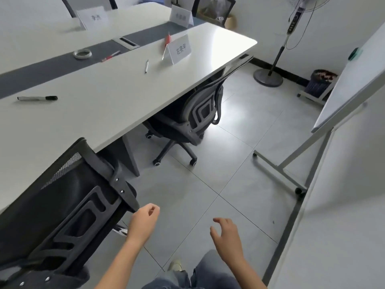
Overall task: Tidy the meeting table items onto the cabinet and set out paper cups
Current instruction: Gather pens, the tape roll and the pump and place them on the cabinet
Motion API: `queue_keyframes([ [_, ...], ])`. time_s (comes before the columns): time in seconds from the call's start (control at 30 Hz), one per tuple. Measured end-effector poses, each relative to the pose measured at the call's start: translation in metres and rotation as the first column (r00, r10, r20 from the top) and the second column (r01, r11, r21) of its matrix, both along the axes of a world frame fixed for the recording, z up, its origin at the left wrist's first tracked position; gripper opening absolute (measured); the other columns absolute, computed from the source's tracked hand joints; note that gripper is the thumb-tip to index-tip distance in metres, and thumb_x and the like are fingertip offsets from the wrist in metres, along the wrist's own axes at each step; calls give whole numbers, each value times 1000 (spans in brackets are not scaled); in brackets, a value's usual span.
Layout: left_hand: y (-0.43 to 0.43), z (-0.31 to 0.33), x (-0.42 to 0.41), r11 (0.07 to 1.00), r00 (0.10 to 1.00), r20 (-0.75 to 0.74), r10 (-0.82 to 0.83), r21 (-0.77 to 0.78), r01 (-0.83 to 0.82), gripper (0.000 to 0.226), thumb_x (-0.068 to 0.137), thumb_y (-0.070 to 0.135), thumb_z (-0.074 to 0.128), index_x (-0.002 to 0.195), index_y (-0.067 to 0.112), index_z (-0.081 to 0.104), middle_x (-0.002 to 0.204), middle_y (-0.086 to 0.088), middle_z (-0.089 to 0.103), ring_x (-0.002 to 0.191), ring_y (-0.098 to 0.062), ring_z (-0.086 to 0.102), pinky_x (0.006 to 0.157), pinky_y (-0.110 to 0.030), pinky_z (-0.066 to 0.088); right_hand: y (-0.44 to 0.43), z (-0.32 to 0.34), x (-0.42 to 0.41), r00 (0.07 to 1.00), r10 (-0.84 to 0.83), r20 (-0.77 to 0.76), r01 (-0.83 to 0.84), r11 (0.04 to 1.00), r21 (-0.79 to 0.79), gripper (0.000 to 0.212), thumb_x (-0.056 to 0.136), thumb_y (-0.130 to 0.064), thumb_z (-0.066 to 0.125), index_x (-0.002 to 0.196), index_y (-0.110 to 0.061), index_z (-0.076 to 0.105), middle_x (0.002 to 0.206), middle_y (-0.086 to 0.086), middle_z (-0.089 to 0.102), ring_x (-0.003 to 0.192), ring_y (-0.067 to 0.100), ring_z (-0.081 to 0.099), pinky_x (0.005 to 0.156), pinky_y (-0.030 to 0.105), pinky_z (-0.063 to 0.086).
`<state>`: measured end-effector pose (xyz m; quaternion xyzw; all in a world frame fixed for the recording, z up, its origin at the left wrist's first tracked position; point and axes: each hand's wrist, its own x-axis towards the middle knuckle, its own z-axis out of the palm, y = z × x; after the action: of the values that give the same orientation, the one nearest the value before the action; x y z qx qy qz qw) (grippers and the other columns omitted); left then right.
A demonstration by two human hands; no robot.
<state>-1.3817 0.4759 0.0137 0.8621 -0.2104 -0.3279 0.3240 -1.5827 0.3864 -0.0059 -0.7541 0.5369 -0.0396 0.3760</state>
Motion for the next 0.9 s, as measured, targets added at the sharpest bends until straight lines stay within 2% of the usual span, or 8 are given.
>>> queue_keyframes([
  [0.17, -58, -20, 7, 994, 999, -27, 33, 102, -30, 26, 86, 16, 49, 61, 17, 55, 59, -1, 55, 62, -23, 45, 58, -31, 36, -87, -10, 32, 998, 48, 44, -50, 998, 49, 28, 91, -20, 46, 118, -15, 52, 125, 0, 50, 101, 9, 39, 80, 16, 28],
  [0.33, -128, -12, 45, 969, 978, 47, 202, 135, -206, 30, 85, 14, 48, 57, 22, 50, 62, -4, 54, 65, -24, 46, 63, -31, 36, -200, 0, 75, 987, 131, 94, -132, 991, 1, 30, 91, -18, 46, 121, -14, 51, 126, 2, 49, 121, 14, 41, 87, 18, 31],
  [0.43, -173, 9, 69, 960, 957, 126, 260, 71, -271, 21, 87, 17, 47, 68, 19, 55, 72, -1, 56, 74, -25, 50, 62, -30, 37, -247, 11, 113, 970, 228, 88, -230, 973, 9, 31, 92, -20, 44, 122, -15, 50, 129, 3, 48, 121, 15, 41, 91, 23, 35],
  [0.5, -196, 21, 74, 954, 945, 151, 290, 30, -297, 18, 88, 18, 47, 74, 15, 57, 74, -4, 59, 73, -24, 49, 59, -25, 37, -262, 16, 142, 938, 333, 96, -336, 942, 21, 32, 92, -21, 43, 123, -15, 49, 131, 3, 48, 122, 16, 41, 95, 24, 34],
  [0.63, -209, 25, 79, 947, 941, 179, 286, 96, -306, 25, 89, 21, 45, 65, 22, 53, 64, 3, 52, 64, -17, 47, 60, -30, 37, -268, 20, 195, 840, 529, 119, -536, 843, 34, 33, 93, -22, 42, 125, -16, 46, 132, 1, 46, 123, 15, 40, 96, 23, 33],
  [0.7, -202, 22, 96, 915, 914, 174, 366, 112, -387, 22, 89, 20, 46, 72, 13, 58, 66, 1, 55, 64, -19, 47, 63, -33, 42, -272, 19, 222, 793, 597, 122, -604, 796, 31, 33, 93, -23, 42, 126, -18, 46, 133, -1, 46, 123, 13, 39, 95, 20, 33],
  [0.77, -197, 24, 126, 880, 873, 215, 439, 95, -466, 22, 89, 18, 46, 73, 10, 57, 73, -5, 60, 64, -19, 47, 61, -33, 41, -280, 18, 252, 765, 632, 127, -638, 770, 11, 34, 94, -23, 42, 126, -17, 45, 133, -1, 45, 124, 13, 39, 95, 17, 32],
  [0.9, -214, 31, 206, 864, 834, 246, 494, -32, -502, 24, 91, 17, 44, 70, 17, 56, 74, -2, 61, 64, -13, 51, 56, -18, 35, -300, 22, 322, 770, 625, 129, -624, 779, -54, 34, 94, -21, 41, 127, -17, 46, 134, -3, 45, 124, 13, 37, 95, 18, 33],
])
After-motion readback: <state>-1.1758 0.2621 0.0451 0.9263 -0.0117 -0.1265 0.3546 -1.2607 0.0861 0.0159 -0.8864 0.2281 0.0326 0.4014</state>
